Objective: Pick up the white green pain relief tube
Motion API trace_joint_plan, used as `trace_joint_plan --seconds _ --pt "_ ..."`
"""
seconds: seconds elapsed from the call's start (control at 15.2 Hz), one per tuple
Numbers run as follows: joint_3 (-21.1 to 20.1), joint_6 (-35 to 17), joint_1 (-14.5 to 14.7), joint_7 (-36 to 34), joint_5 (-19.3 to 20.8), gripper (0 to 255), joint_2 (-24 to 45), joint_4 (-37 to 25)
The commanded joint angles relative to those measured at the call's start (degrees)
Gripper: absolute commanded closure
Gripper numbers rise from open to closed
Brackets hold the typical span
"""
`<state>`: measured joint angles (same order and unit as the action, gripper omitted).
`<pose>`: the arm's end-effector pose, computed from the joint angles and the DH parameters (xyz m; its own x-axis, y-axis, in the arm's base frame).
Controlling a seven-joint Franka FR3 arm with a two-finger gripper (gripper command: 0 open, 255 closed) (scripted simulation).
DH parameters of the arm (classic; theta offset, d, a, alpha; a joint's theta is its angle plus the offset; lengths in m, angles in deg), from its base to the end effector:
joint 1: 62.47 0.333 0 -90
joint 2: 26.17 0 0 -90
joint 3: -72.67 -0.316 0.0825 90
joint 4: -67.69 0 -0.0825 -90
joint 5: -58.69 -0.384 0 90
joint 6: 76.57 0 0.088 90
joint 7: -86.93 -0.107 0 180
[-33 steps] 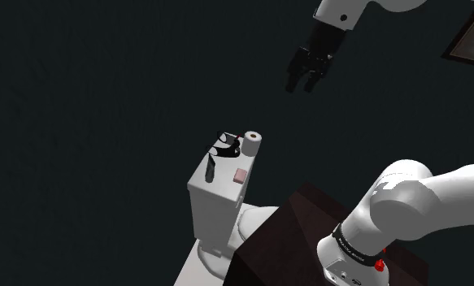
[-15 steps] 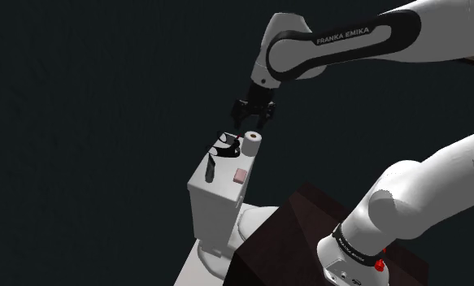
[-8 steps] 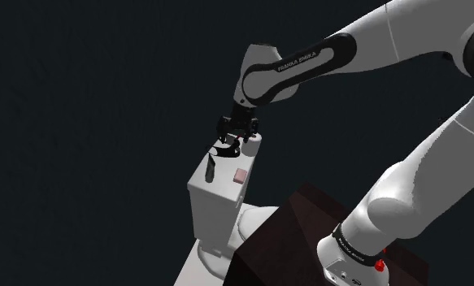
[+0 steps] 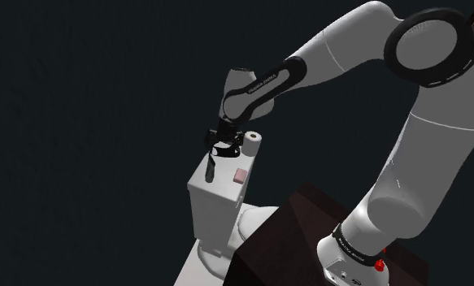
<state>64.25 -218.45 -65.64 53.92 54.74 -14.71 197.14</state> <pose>0.5375 0.0493 0.2759 0.8571 -0.5145 -0.0259 -0.5150 -0.8544 -0.0697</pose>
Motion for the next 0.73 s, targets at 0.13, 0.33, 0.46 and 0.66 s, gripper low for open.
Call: trace_joint_plan --seconds 0.13,0.33,0.46,0.66 --pt "1.0 -3.99 0.98 -3.82 1.34 0 9.07 -4.48" --pt "1.56 -5.48 1.36 -4.83 1.66 0 12.8 -6.51" --pt "1.66 -6.67 1.45 -4.83 1.78 0 14.13 -6.64" --pt "1.81 -8.42 1.59 -4.84 1.95 0 16.18 -6.93"
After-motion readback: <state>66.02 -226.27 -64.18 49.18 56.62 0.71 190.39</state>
